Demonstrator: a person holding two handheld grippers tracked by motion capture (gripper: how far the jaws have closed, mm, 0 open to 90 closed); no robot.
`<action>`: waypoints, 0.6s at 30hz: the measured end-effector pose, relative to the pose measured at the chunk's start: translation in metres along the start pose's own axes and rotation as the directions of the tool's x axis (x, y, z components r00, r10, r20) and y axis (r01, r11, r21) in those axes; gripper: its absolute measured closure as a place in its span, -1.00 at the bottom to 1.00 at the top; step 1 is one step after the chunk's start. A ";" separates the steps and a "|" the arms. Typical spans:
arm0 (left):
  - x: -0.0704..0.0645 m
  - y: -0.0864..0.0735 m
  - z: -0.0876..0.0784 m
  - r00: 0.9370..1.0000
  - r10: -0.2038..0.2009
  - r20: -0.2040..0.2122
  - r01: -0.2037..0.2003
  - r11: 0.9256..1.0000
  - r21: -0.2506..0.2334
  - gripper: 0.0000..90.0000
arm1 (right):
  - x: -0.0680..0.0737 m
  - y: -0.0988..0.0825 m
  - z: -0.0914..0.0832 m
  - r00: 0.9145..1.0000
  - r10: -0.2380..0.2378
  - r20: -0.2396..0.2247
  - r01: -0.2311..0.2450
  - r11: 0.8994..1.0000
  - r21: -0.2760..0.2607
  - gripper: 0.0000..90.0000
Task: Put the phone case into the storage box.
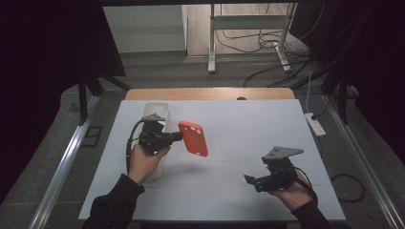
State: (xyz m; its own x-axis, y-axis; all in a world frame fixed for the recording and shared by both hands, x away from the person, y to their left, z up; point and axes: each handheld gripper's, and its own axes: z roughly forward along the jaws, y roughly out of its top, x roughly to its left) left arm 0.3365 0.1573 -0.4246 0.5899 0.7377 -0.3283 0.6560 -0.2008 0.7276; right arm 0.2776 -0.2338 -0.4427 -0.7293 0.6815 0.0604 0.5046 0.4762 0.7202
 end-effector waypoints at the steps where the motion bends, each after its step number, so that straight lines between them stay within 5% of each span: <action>1: 0.002 0.002 -0.003 1.000 -0.002 -0.008 0.002 1.000 -0.002 0.99 | -0.001 -0.001 -0.001 1.000 0.005 0.000 -0.005 1.000 -0.003 -0.85; 9: 0.011 0.011 -0.016 0.999 -0.005 -0.041 0.005 1.000 -0.002 0.99 | -0.006 -0.017 -0.012 0.999 0.001 0.044 -0.002 1.000 0.024 -0.96; 18: 0.024 0.020 -0.030 0.997 -0.039 -0.066 0.037 0.999 -0.020 0.99 | -0.016 -0.035 -0.026 0.995 0.057 0.077 -0.058 0.998 0.010 -1.00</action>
State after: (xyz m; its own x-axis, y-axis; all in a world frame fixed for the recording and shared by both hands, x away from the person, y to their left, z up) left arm 0.3498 0.1900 -0.4000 0.5319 0.7856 -0.3160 0.6680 -0.1600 0.7268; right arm 0.2600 -0.2759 -0.4508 -0.6615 0.7484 0.0484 0.5510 0.4412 0.7084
